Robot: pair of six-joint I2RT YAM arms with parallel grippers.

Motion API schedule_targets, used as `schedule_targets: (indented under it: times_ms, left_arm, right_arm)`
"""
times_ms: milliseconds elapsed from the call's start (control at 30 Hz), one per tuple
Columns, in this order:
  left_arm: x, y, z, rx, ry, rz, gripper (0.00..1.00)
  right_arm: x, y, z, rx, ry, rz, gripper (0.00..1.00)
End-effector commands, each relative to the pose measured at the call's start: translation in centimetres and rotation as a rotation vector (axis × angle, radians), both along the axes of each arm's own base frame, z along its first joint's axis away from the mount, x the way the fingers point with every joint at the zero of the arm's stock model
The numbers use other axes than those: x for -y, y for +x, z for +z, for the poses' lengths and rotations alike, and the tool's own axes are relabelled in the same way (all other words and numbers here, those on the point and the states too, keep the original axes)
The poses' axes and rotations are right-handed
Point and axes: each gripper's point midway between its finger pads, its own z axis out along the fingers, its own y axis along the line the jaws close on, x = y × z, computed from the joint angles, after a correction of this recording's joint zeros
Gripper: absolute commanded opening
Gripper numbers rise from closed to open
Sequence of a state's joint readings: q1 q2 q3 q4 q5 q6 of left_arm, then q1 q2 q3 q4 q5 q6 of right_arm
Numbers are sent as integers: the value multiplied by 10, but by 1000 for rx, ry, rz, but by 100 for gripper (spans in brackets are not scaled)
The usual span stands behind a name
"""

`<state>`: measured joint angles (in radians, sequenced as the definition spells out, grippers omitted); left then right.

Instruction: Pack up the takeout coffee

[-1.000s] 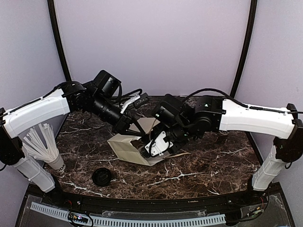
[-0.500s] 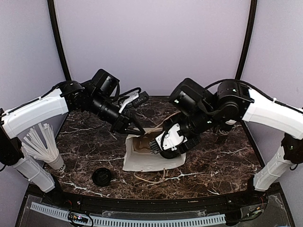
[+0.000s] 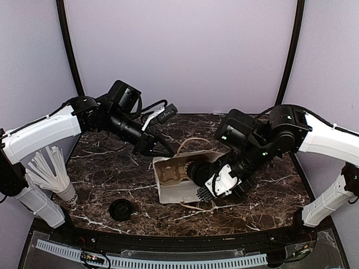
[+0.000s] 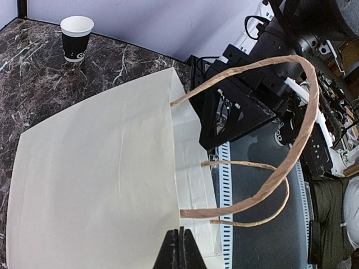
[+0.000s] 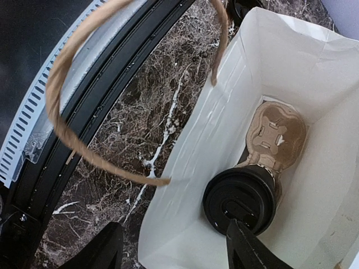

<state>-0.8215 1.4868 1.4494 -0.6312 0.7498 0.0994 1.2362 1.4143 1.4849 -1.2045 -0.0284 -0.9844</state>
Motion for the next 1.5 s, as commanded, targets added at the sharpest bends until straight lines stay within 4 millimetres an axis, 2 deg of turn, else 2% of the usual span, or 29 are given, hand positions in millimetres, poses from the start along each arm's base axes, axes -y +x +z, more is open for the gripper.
schedule_targets:
  times_ms: [0, 233, 367, 533, 667, 767, 900, 1033, 1167, 1467]
  left_arm:
    - [3, -2, 13, -8, -75, -2, 0]
    - [6, 3, -4, -35, -40, 16, 0]
    - [10, 5, -6, -45, -44, -1, 0]
    - [14, 4, -1, -51, -68, -13, 0]
    - [16, 4, 2, -59, -78, -20, 0]
    - [17, 3, 4, -70, -81, -23, 0]
    - [17, 2, 4, -82, -82, -29, 0]
    - [18, 2, 3, -92, -79, -41, 0]
    - [20, 1, 4, -102, -76, -53, 0]
    - [20, -4, 1, -126, -74, -86, 0]
  right_arm:
    - [1, -8, 9, -39, 17, 4, 65]
    - [-11, -11, 41, -56, 76, 18, 65]
    - [-11, -13, 46, -73, 75, 16, 66]
    - [-22, 13, 31, 49, 80, -39, 59]
    - [-29, 37, 15, 166, 14, -43, 50]
    - [-37, 51, 9, 222, -26, -45, 47]
    - [-48, 67, 0, 275, -81, -57, 47]
    - [-48, 81, -17, 352, -156, -37, 52]
    - [-48, 89, -30, 386, -220, -19, 57]
    - [-43, 102, -50, 449, -354, 24, 60]
